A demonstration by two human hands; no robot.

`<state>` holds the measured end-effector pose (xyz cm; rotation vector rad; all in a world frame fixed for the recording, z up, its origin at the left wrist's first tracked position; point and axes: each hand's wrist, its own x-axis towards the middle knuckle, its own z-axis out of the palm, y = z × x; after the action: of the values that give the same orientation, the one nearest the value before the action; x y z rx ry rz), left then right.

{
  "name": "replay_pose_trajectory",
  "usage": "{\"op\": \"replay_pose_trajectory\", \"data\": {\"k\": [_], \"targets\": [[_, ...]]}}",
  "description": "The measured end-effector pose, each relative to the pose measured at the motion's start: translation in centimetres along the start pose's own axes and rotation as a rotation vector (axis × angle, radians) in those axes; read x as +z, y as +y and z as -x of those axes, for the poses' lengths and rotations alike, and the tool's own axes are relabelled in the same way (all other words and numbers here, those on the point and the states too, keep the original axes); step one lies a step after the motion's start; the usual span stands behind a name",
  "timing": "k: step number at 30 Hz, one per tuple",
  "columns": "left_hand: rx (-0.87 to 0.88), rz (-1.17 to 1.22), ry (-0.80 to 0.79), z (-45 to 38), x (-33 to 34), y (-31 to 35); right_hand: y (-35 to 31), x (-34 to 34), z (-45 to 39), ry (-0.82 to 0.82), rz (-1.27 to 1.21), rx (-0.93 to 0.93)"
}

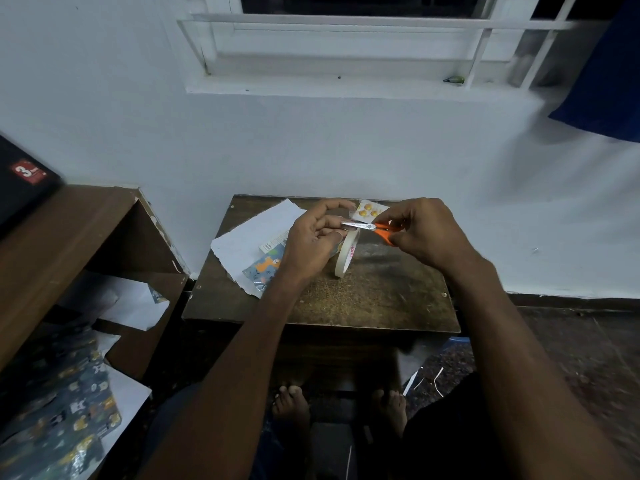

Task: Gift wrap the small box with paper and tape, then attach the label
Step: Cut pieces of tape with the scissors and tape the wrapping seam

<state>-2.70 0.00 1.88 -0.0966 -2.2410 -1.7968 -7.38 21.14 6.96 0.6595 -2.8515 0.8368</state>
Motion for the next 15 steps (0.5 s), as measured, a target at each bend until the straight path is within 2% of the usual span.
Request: {"op": "replay_pose_trajectory", "data": {"k": [7,10,15], "targets": [[0.016,0.013,0.015,-0.1,-0.1,-0.2,-0.1,-0.7,0.5,-0.034,-0.05,-0.017],[0.022,0.037,0.024,-0.1,-0.1,-0.5,1.0,-0.7,0.7,-0.064,-0.062,0.055],[0.016,0.077,0.049,-0.3,0.0,-0.8,2.6,2.5,0.8,-0.076,0.184,0.23]]}}
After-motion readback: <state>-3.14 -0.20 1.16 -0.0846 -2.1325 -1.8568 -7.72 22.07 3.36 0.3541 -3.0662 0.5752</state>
